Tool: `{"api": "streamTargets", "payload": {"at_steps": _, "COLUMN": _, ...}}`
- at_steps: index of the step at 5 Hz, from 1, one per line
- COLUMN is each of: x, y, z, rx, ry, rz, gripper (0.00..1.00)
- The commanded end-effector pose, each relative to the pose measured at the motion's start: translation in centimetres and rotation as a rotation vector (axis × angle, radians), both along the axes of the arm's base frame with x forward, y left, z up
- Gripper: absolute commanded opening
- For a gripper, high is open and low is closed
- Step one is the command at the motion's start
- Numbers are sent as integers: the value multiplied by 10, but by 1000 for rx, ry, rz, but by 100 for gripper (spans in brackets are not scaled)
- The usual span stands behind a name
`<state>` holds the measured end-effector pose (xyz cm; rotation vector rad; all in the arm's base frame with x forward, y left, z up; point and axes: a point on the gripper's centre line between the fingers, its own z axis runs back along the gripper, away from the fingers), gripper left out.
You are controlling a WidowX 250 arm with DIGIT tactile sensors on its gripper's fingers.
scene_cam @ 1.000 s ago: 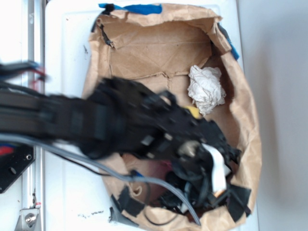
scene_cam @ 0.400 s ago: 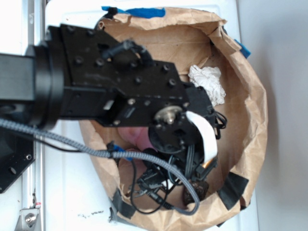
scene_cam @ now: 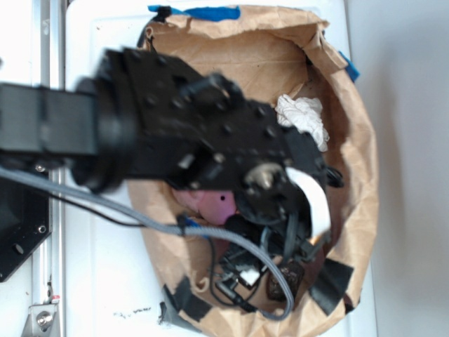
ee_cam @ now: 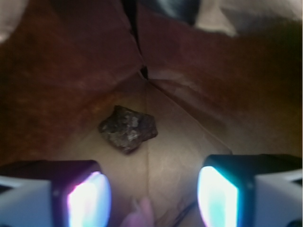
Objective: Grab the rock.
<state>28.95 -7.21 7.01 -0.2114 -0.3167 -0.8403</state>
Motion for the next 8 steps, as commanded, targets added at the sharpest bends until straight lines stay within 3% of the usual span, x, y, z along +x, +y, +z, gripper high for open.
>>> {"api": "streamTargets", "payload": {"at_steps": 1, "x": 10, "y": -36, "z": -13, "rx": 39, "ry": -42, "rz": -162, "gripper": 100}}
{"api": "streamTargets", "payload": {"at_steps": 2, "x": 13, "y": -43, "z": -23, "rx": 46, "ry": -69, "rz": -242, "gripper": 100}}
{"api": "streamTargets", "payload": {"at_steps": 4, "x": 5, "y": -49, "z": -24, "rx": 13, "ry": -56, "rz": -357, "gripper": 100}}
{"api": "streamTargets", "payload": {"at_steps": 5, "x": -1, "y": -53, "z": -24, "rx": 27, "ry": -70, "rz": -398, "gripper": 100}}
{"api": "streamTargets", "payload": {"at_steps": 6, "x": 1, "y": -53, "z": -26, "rx": 19, "ry": -73, "rz": -363, "gripper": 0}}
{"api": "streamTargets", "payload": {"at_steps": 8, "x": 11, "y": -43, "z": -22, "rx": 23, "ry": -62, "rz": -267, "gripper": 0}}
